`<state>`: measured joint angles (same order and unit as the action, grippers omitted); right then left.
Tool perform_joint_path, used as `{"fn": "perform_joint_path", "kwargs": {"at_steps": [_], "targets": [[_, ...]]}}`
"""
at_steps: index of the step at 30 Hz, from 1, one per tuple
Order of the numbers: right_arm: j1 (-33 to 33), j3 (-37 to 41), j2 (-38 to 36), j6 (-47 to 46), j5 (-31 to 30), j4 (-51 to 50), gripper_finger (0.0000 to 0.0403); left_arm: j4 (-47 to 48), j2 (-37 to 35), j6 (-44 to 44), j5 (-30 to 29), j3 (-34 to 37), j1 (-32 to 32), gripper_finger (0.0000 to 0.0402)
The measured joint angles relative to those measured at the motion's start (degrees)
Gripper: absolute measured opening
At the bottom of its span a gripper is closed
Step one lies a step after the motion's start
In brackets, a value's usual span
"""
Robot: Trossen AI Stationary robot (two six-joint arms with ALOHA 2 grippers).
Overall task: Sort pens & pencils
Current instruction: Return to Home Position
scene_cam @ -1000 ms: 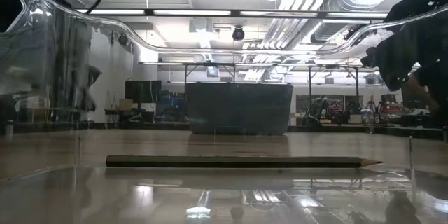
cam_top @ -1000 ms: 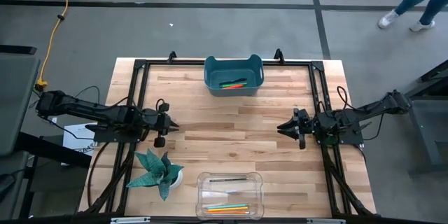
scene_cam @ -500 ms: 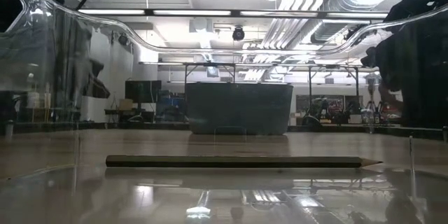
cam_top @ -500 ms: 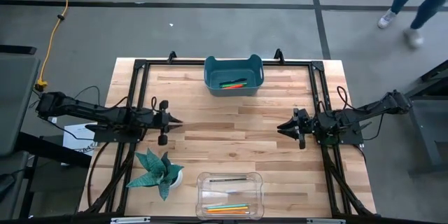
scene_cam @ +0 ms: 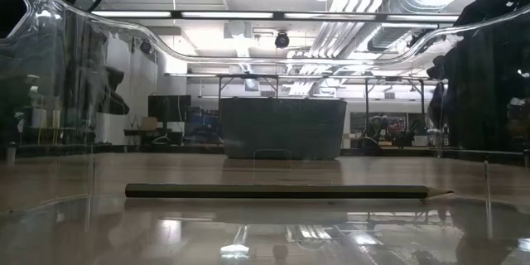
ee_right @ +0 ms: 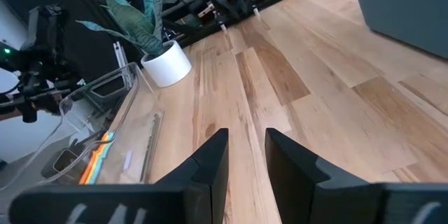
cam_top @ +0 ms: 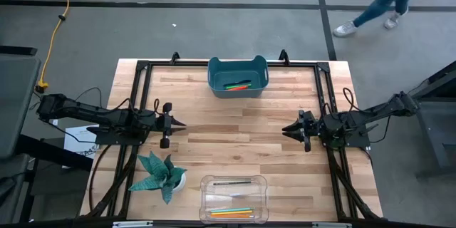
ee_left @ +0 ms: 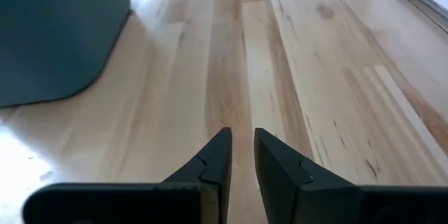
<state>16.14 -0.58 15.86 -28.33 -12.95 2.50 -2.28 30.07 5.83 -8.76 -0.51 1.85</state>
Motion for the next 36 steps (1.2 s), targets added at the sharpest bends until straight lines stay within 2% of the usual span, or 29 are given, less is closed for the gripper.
{"fn": "perform_joint_path", "kwargs": {"at_steps": [8, 14, 18, 36], "targets": [[0.0, 0.0, 2.55, 1.35, 0.16, -0.09, 0.0085, 0.93, 0.19, 2.12, 4.84, -0.02, 0.0, 0.0051], [-0.04, 0.0, 5.11, 1.04, 0.17, -0.09, 0.0085, 1.79, 3.57, 2.47, 9.38, -0.04, 0.0, 0.0051], [-0.04, 0.0, 5.23, 0.33, 0.04, -0.07, 0.0085, 1.79, 5.58, 1.8, 9.26, -0.04, 0.0, 0.0051], [-0.04, 0.0, 5.07, 1.39, -0.09, -0.02, 0.0085, 1.59, 5.28, 1.39, 7.7, -0.04, 0.0, 0.0051]]}}
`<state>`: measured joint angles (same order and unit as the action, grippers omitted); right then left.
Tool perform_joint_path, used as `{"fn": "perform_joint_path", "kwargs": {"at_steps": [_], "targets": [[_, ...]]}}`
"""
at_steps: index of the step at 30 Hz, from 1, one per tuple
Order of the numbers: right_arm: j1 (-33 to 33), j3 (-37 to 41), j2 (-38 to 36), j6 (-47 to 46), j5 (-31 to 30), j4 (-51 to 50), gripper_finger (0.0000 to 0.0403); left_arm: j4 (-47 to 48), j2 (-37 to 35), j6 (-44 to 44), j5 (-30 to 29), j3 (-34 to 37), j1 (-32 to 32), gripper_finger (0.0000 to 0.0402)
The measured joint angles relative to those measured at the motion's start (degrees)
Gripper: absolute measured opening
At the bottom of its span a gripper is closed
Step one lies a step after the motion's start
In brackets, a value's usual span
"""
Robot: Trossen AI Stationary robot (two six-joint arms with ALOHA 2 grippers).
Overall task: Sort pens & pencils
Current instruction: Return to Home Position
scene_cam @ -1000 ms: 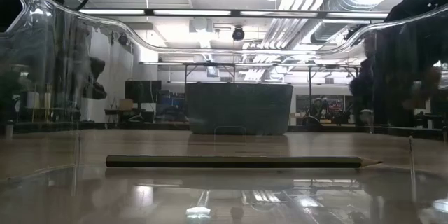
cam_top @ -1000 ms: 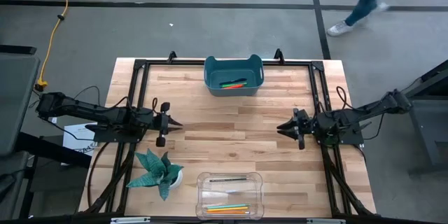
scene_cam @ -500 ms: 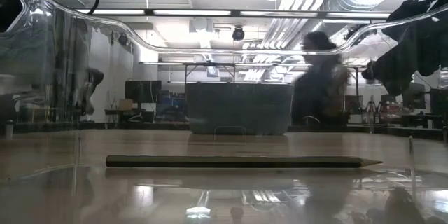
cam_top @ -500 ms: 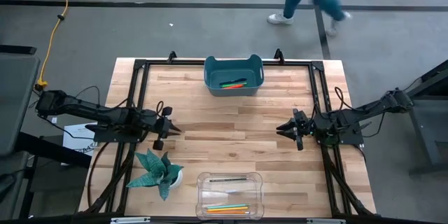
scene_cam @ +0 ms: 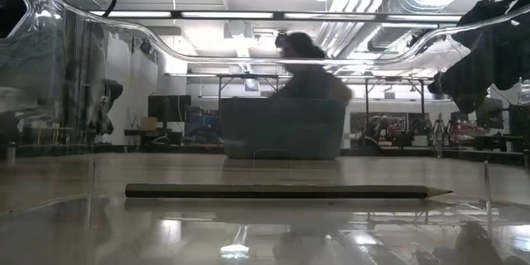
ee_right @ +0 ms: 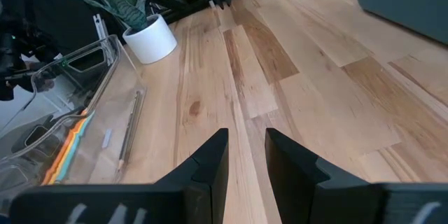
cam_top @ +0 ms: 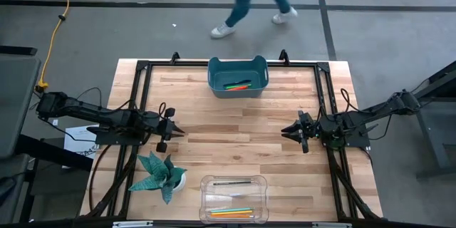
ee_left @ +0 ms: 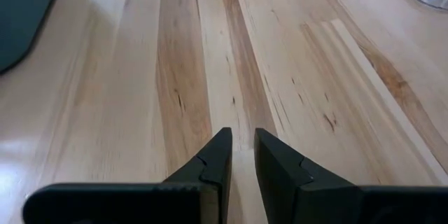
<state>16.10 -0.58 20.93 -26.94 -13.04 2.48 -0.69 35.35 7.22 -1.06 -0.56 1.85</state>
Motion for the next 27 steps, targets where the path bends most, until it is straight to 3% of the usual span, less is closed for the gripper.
{"fn": "perform_joint_path", "kwargs": {"at_steps": [27], "targets": [[0.0, 0.0, 0.0, -0.02, -0.04, 0.02, 0.0085, -0.07, 0.0, 0.63, 0.0, 0.0, 0.0, 0.0051]]}}
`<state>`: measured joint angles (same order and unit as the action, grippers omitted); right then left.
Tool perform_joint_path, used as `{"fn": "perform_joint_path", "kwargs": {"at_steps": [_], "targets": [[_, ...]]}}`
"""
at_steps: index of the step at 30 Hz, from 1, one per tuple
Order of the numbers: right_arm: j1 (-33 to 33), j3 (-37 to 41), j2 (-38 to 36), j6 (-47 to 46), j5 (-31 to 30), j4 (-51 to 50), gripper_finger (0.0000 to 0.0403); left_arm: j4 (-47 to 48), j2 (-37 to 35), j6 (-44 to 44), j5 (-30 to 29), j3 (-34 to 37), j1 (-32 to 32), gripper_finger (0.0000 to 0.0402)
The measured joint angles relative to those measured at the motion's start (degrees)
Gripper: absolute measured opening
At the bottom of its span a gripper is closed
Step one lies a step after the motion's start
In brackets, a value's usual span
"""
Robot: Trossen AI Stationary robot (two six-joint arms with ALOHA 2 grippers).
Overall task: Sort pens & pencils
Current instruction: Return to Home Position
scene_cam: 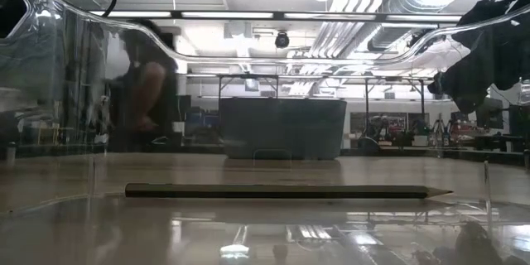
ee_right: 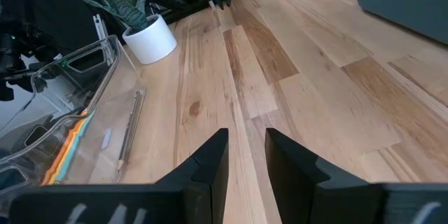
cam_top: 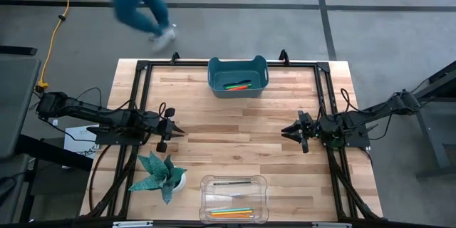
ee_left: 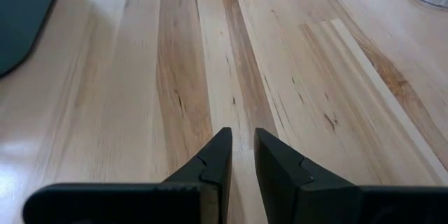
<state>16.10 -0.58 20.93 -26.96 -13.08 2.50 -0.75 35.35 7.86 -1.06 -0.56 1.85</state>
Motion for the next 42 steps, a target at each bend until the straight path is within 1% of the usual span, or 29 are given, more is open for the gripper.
{"fn": "perform_joint_path", "kwargs": {"at_steps": [5, 13, 29, 35, 42], "targets": [[0.0, 0.0, 0.0, 0.0, -0.02, 0.0, 0.0085, 0.03, -0.27, 0.02, 0.02, 0.0, 0.01, 0.0051], [0.0, 0.0, -0.02, 0.0, -0.04, 0.0, 0.0085, -0.26, -9.6, 0.02, 0.04, -0.02, 0.9, 0.0051], [0.0, 0.0, 0.0, 0.0, -0.04, 0.0, 0.0085, -0.07, -21.68, -0.02, 0.2, -0.02, 0.81, 0.0051], [0.0, 0.0, 0.0, 0.0, -0.03, 0.0, 0.0085, -0.09, -24.6, -0.03, 0.2, -0.02, 0.81, 0.0051], [0.01, 0.0, -0.01, 0.0, -0.02, 0.0, 0.0085, -0.07, -25.14, -0.04, 0.2, -0.02, 0.81, 0.0051]]}}
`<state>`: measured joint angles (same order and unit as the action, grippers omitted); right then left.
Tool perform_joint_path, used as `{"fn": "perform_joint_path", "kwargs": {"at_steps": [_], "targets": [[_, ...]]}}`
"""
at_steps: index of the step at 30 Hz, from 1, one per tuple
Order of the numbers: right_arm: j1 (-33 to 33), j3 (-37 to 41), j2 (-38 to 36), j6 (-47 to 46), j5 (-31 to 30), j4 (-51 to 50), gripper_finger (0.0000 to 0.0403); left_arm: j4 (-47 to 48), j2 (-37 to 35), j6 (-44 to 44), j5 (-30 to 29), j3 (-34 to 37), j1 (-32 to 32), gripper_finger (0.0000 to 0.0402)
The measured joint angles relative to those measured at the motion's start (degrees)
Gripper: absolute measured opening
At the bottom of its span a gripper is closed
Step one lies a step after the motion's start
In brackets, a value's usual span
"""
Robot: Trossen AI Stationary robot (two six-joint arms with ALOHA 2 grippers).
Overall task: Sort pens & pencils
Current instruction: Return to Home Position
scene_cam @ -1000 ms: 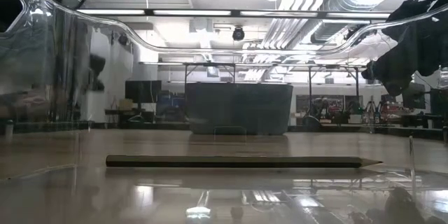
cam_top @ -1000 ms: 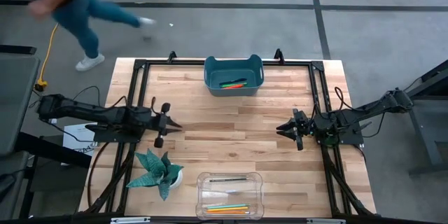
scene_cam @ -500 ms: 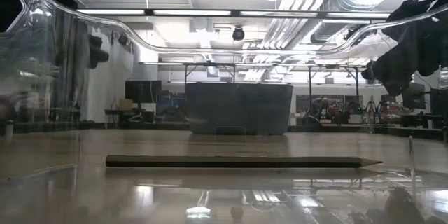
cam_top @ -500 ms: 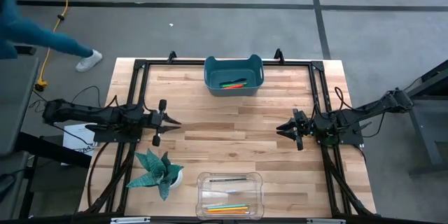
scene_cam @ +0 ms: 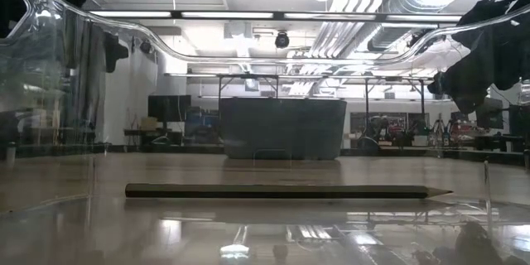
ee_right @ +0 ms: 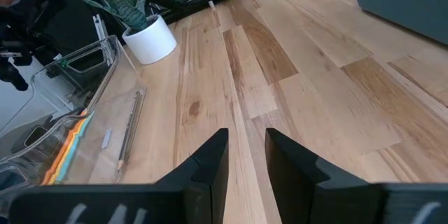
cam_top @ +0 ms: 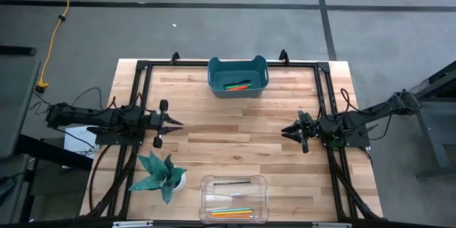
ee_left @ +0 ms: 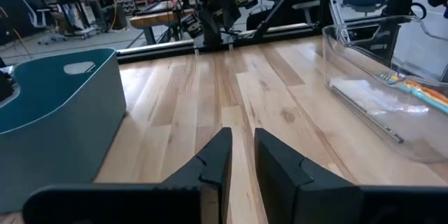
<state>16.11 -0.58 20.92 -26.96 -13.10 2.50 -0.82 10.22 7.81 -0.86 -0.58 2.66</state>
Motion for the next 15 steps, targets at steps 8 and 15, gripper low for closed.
{"fn": "perform_joint_path", "kwargs": {"at_steps": [8, 15], "targets": [[-0.01, 0.0, -2.2, 0.0, 0.01, 0.0, 0.0085, 0.0, 0.0, 0.01, 0.0, 0.0, 0.0, 0.0051], [-0.95, 0.0, -7.81, 0.0, 0.0, 0.07, 0.0085, 0.03, -0.27, 0.01, 0.02, 0.0, 0.0, 0.0051]]}}
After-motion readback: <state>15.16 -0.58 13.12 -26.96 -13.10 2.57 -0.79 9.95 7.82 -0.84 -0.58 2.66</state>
